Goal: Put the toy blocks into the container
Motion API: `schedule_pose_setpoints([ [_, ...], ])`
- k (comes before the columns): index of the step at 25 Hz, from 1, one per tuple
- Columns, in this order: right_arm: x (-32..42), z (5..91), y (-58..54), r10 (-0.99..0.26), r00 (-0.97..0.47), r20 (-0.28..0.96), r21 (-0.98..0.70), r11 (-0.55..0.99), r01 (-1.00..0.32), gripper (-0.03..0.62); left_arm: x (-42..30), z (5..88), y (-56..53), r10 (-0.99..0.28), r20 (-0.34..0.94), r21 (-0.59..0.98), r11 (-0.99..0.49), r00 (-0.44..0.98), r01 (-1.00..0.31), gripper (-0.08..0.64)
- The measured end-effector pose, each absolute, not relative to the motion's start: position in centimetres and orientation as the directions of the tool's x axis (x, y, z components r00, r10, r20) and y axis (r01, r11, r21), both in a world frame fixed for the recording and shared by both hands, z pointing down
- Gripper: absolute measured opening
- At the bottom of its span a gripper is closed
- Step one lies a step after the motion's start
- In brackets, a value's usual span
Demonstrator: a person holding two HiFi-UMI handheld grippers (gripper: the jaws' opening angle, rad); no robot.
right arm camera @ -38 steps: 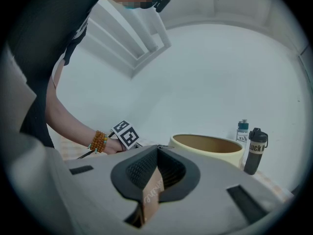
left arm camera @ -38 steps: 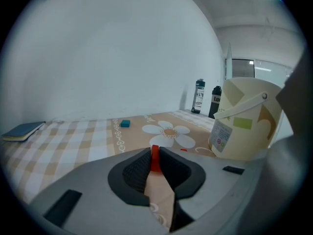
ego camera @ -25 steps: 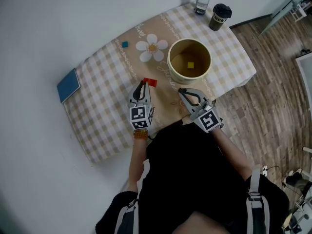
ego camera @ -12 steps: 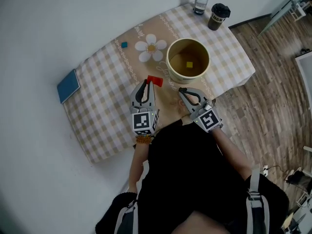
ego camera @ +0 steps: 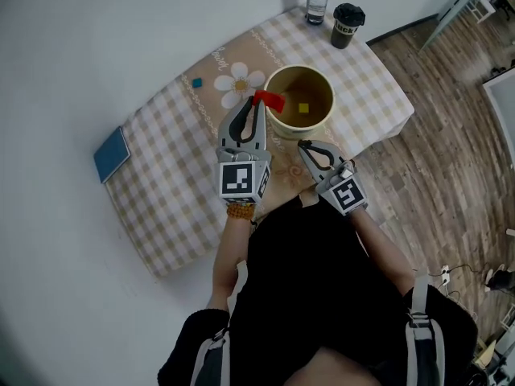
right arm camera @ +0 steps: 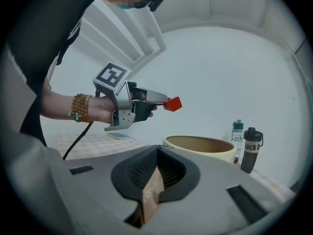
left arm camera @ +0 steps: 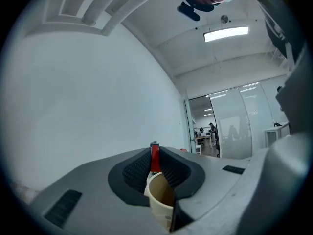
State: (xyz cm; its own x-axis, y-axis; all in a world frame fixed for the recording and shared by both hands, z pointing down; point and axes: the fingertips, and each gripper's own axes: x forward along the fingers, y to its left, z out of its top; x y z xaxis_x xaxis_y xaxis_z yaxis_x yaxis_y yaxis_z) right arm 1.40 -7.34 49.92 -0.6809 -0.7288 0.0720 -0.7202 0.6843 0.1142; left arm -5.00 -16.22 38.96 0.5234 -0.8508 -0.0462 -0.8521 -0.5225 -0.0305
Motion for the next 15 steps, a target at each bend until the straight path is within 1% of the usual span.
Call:
schedule_pose_setpoints([
  [7, 4.9, 48.7, -7.9, -0.79, -0.61, 0.066, 0.118, 0.613, -0.781, -0.002, -1.4, 40.1, -18.0, -0.823, 0.0, -0.033, -0.568, 0.569, -0.822, 0.055],
  [15, 7.4, 48.3, -8.2, -0.84, -0.54, 0.047, 0.11, 0.542, -0.833, -0.002, -0.4, 42.1, -18.5, -0.808, 0.053, -0.022, -0.589, 0.587, -0.808, 0.057],
])
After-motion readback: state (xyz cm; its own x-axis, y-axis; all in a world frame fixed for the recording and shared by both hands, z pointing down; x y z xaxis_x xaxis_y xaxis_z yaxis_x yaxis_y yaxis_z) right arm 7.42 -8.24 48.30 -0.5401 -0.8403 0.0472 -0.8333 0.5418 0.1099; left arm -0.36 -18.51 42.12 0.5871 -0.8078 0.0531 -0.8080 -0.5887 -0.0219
